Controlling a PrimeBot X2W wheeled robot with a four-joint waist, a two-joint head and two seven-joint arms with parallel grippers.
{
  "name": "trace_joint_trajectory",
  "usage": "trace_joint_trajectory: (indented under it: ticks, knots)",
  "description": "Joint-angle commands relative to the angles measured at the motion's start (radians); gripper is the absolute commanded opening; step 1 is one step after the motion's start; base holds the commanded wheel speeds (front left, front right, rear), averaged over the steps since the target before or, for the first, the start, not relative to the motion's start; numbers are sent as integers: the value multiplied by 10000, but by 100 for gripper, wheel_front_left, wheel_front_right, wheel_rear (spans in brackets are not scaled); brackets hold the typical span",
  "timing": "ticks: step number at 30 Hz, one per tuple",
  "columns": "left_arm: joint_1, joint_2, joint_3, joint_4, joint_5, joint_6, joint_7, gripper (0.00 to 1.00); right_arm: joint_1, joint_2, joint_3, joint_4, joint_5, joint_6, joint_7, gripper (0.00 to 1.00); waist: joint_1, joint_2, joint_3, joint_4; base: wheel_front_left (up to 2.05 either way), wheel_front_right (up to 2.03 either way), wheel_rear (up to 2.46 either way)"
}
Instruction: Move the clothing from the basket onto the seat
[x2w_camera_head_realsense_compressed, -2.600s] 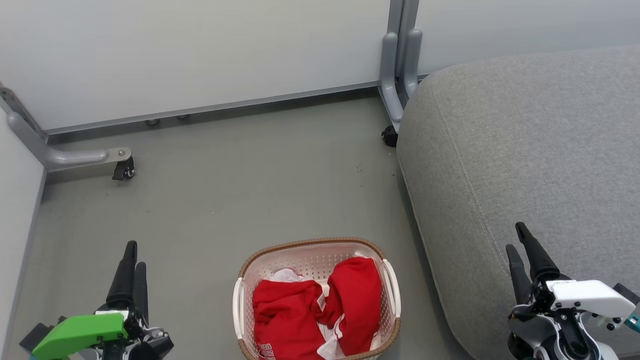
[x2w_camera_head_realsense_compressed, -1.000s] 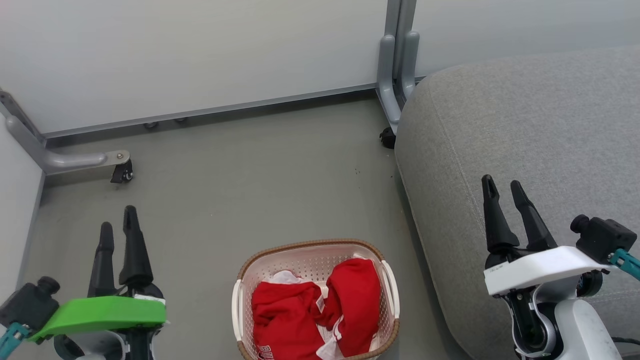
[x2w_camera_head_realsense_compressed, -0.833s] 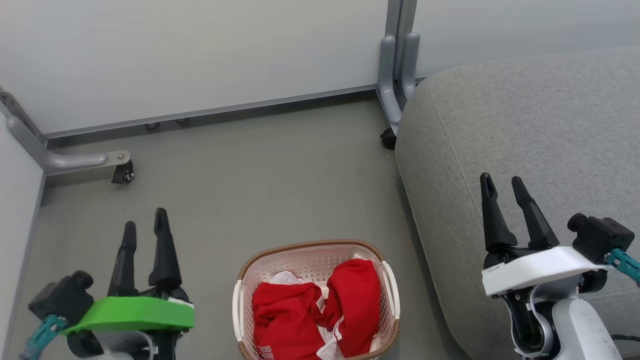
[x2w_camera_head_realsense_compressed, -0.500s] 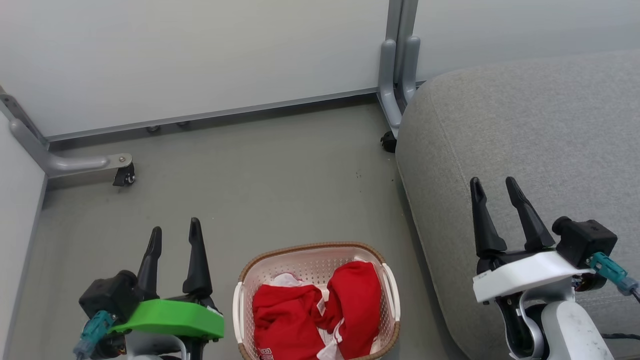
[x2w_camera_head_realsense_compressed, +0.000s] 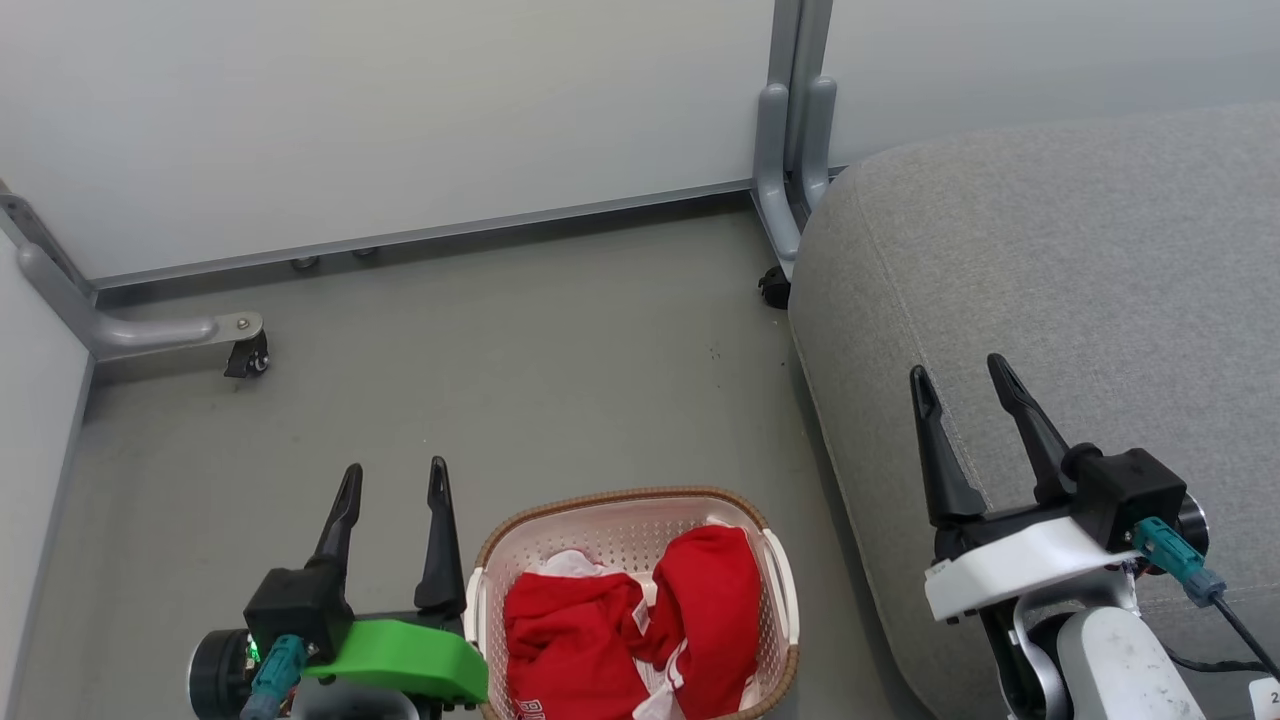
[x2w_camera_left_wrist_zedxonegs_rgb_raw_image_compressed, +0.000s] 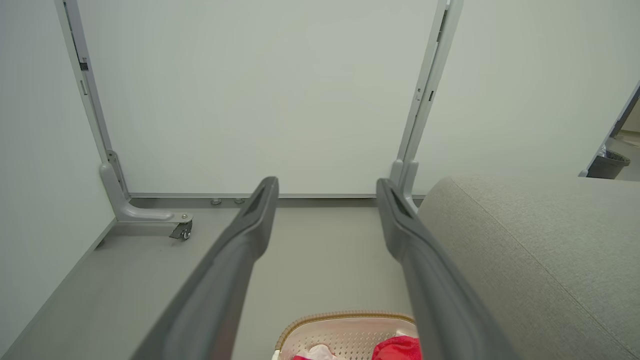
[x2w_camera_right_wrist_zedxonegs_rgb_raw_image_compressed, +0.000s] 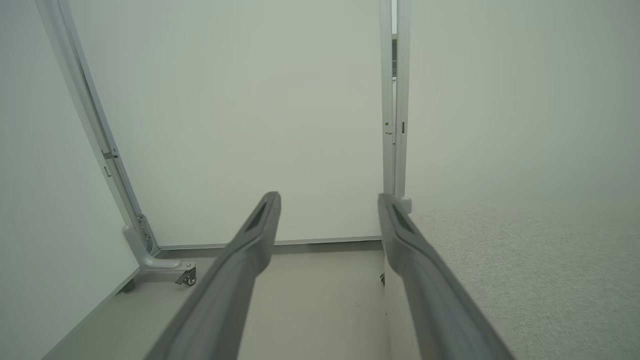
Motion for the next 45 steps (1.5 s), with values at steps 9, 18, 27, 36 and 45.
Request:
trace_joint_trajectory:
  ticks: [9,18,27,36,45]
  knots:
    - [-53,40,-259,-107,522,159,-283,100,-13,-57,232,-260,-474,1,-272,100,0,0,2,-20,0,0,0]
    - [437,-631,1082,-124,492,-1160,-460,100,146,-58,346,-2,422,2,-465,100,0,0,-30,-26,0,0,0]
    - [629,-767,1571,97,790,-1915,-633,100,91,-60,522,526,380,2,-644,100,-1,0,-89,-72,0,0,0]
    - [723,-765,1480,103,1283,-1821,-808,100,21,-66,617,608,-249,2,-798,100,-1,0,-134,-124,0,0,0]
    - [757,-762,1443,144,1535,-1786,-872,100,16,-68,674,598,-574,2,-877,100,-1,0,-190,-105,0,0,0]
